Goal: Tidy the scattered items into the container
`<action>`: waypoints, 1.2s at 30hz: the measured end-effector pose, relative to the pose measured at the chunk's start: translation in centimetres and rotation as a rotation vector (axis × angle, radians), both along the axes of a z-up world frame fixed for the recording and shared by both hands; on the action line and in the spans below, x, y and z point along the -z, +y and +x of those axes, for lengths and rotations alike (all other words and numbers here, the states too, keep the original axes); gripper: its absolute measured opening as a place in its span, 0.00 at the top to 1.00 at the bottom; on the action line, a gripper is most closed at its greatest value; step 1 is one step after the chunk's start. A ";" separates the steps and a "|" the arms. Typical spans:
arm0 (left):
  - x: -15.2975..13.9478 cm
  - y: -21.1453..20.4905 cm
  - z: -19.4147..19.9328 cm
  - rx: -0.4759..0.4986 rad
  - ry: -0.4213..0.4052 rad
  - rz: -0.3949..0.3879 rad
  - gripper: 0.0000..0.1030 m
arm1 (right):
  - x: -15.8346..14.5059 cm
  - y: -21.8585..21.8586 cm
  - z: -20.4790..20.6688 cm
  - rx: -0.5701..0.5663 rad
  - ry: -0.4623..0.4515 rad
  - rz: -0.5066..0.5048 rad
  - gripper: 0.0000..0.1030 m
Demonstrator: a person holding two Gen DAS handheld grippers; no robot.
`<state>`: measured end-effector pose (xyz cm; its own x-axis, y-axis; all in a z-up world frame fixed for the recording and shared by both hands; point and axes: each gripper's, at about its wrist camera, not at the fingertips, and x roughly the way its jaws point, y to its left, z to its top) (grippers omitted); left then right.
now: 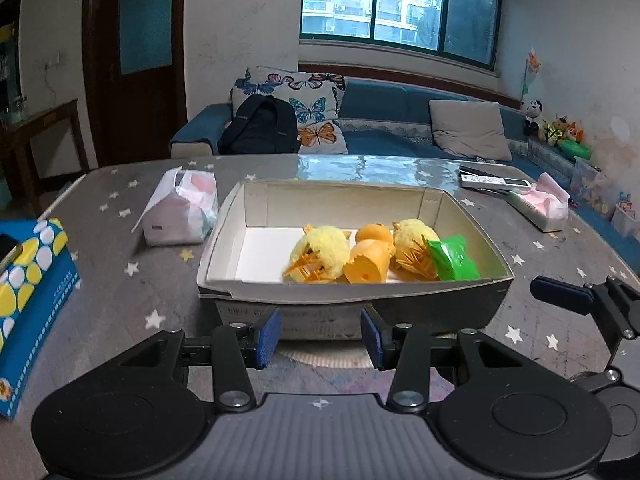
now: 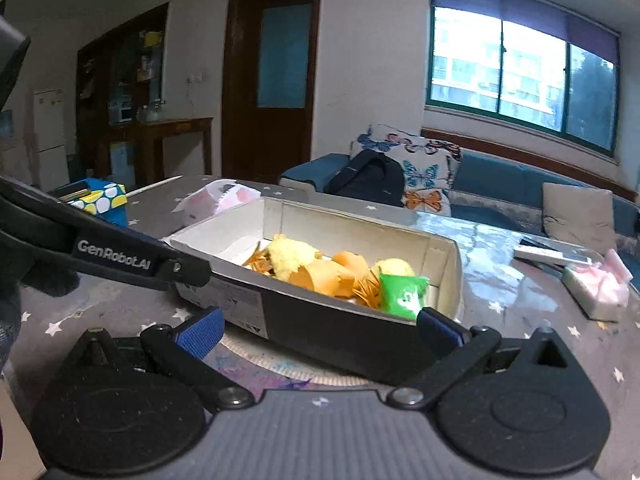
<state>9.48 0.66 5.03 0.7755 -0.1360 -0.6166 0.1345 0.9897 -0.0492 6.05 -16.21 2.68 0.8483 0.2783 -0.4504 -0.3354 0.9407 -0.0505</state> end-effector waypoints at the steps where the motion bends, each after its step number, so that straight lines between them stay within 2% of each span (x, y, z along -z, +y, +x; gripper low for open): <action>1: 0.1 -0.1 -0.3 -0.002 -0.001 0.004 0.55 | 0.1 -0.1 -0.2 0.003 0.005 -0.001 0.00; 19: 1.5 -0.8 -3.8 -0.027 0.035 0.002 0.55 | 0.5 -1.0 -2.8 0.065 0.045 0.037 0.00; 36: 2.6 -1.4 -4.5 -0.048 0.060 0.029 0.55 | 1.8 -1.4 -3.3 0.086 0.101 0.047 0.00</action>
<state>5.02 -0.77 2.39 0.7422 -0.0810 -0.6653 0.0846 0.9960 -0.0270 2.72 -17.58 0.89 0.8209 0.2289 -0.5231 -0.2543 0.9668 0.0240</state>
